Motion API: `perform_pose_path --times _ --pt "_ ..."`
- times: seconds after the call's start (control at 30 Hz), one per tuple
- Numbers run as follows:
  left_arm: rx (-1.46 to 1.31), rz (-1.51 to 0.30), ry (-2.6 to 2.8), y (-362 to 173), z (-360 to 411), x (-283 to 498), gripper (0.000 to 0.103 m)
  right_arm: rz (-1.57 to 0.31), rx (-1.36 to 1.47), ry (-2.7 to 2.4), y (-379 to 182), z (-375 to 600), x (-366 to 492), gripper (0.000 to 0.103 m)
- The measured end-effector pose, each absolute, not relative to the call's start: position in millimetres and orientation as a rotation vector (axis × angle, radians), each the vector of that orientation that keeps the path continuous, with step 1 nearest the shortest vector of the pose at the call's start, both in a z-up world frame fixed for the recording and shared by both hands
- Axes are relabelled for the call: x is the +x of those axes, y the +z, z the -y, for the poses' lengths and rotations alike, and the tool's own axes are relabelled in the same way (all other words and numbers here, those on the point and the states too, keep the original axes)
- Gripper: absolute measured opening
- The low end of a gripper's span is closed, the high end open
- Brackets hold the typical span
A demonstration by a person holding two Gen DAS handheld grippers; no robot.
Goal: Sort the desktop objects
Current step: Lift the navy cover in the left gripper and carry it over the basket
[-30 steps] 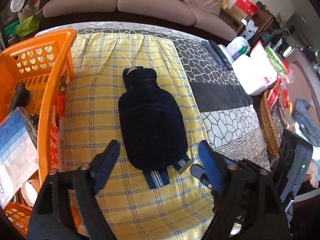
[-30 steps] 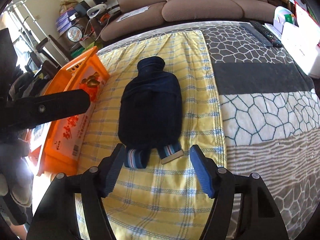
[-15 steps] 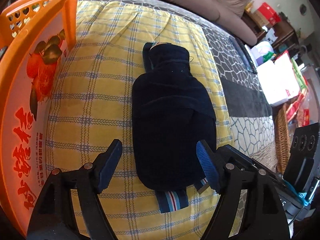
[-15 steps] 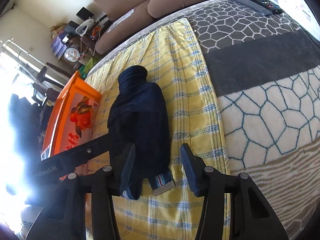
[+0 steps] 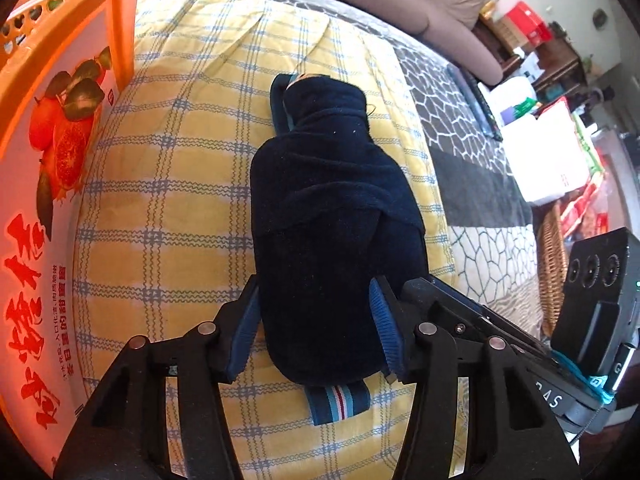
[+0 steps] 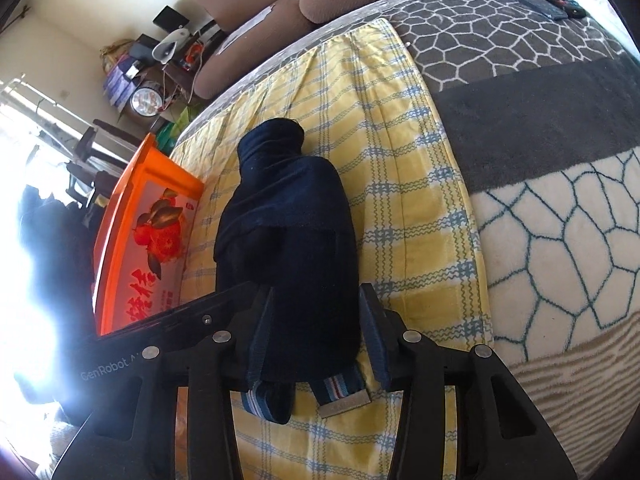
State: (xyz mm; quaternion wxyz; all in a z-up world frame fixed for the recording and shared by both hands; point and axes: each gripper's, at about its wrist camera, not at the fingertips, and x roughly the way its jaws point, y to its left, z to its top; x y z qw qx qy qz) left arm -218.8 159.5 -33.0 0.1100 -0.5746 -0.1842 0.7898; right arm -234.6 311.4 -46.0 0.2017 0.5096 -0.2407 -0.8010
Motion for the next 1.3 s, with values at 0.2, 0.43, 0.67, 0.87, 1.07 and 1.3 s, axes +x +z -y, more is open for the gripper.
perform_pose_path --times 0.2,0.43,0.67,0.87,1.07,1.3 --pt "-1.603 0.501 2.357 -2 -164 -208 0.048 0.663 1.382 -2.259 -24 -314 -225 0.044" --pt "-1.503 0.509 2.372 44 -159 -193 0.046 0.586 1.314 -2.323 21 -311 -207 0.044" --pt "-1.403 0.531 2.404 94 -140 -171 0.046 0.532 1.237 -2.358 75 -296 -187 0.044" --pt "-1.304 0.536 2.459 137 -97 -147 0.046 0.476 1.157 -2.366 124 -265 -171 0.044" --pt "-1.29 0.584 2.509 149 -32 -132 0.046 0.414 1.126 -2.327 147 -205 -165 0.044" --pt "-1.308 0.655 2.569 134 45 -119 0.046 0.382 1.147 -2.243 139 -120 -174 0.044"
